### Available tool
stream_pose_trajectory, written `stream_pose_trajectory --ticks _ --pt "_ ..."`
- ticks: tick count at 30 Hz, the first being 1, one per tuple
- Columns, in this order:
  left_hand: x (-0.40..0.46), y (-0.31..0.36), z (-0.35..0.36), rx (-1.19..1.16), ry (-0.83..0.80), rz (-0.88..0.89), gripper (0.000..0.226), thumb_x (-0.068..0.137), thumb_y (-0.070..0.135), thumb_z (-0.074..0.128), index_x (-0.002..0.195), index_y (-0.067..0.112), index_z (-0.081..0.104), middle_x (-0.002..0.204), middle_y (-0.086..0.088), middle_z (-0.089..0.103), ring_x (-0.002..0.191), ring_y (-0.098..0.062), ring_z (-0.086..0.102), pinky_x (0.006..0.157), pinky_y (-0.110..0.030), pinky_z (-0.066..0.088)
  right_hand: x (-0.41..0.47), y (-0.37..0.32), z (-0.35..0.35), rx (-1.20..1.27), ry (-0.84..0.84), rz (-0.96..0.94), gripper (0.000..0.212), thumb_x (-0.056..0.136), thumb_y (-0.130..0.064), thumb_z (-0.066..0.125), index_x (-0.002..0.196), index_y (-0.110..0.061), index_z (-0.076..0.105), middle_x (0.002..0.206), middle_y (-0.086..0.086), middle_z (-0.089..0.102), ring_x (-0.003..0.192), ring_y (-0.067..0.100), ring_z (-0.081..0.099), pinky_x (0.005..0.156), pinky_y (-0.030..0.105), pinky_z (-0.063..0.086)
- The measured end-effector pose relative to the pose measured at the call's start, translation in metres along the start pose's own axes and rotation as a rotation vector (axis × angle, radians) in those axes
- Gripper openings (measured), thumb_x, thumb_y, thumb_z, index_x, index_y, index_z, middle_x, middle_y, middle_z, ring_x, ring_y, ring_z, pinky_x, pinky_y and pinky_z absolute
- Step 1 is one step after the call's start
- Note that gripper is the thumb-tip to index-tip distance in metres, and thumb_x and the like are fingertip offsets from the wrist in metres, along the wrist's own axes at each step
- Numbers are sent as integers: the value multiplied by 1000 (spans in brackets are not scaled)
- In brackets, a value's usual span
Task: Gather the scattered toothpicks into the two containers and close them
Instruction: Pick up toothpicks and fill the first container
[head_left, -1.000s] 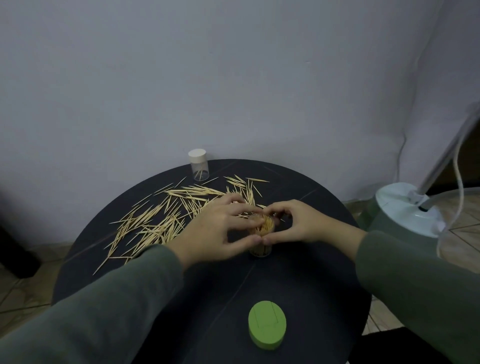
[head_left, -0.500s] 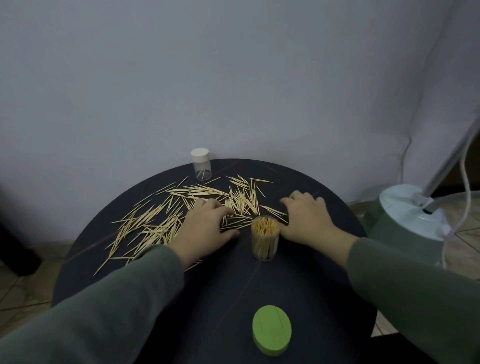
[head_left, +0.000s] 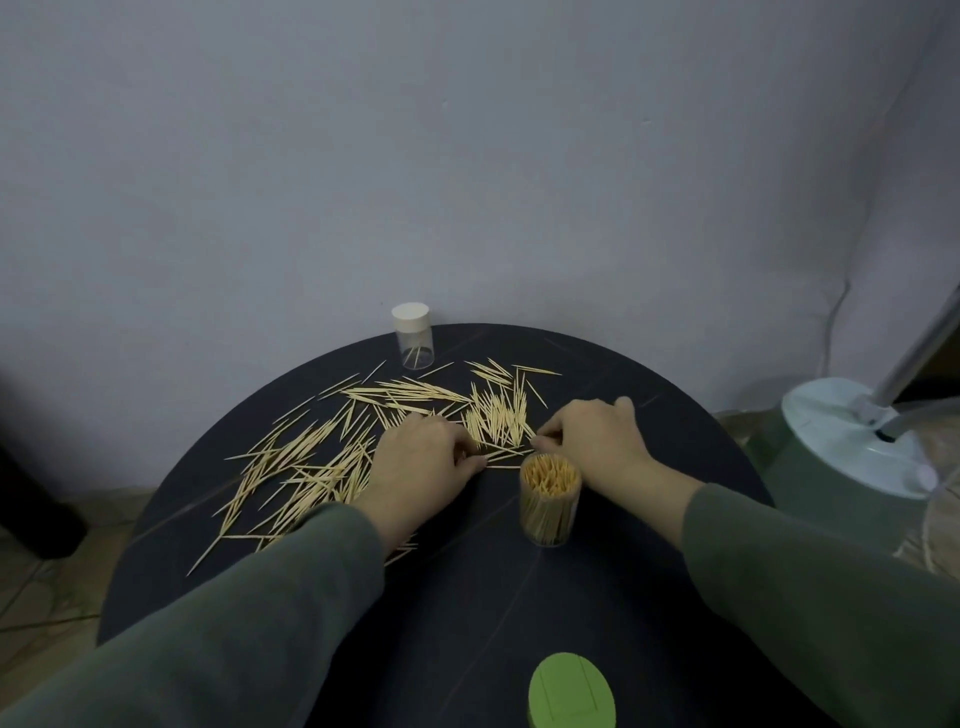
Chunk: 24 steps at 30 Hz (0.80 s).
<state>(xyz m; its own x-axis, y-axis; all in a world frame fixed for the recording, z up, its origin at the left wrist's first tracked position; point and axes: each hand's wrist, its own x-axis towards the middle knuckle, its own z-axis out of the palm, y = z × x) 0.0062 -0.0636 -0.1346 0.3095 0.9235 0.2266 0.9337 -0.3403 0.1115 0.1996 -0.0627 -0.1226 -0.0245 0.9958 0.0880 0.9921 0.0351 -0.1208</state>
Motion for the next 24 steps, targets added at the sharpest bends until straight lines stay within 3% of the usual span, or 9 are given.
stream_pose_trajectory --ticks 3,7,12,17,24 --pt "9 -2 2 -98 8 -106 41 88 60 54 113 29 63 98 10 63 95 -11 56 82 -33 52 15 1 -1 76 28 72 45 93 -61 46 104 -26 72 92 -8 70 91 13 61 101 44 30" --pt "24 0 5 -114 -50 -266 52 89 66 46 112 22 63 93 4 65 87 -15 60 76 -36 56 40 -12 -3 5 -2 127 63 86 -73 43 97 -17 68 84 -5 64 91 16 62 100 45 33" --pt "40 13 8 9 -72 -274 58 89 69 41 89 17 68 85 -1 64 83 -20 62 73 -33 54 56 -32 -8 -44 -27 153 53 82 -65 59 101 -16 56 87 -2 56 95 20 60 99 43 35" --pt "51 19 12 4 -106 -271 52 86 66 51 97 18 70 97 -2 65 94 -23 61 72 -32 48 65 -33 -8 27 -86 195 43 82 -51 67 104 -17 54 101 0 60 103 22 58 99 42 34" --pt "53 12 -5 -97 -180 -245 29 87 49 64 101 26 73 99 4 69 95 -18 63 75 -31 50 63 -20 5 122 -119 185 52 78 -63 66 113 -23 68 112 -4 66 109 20 58 100 46 33"
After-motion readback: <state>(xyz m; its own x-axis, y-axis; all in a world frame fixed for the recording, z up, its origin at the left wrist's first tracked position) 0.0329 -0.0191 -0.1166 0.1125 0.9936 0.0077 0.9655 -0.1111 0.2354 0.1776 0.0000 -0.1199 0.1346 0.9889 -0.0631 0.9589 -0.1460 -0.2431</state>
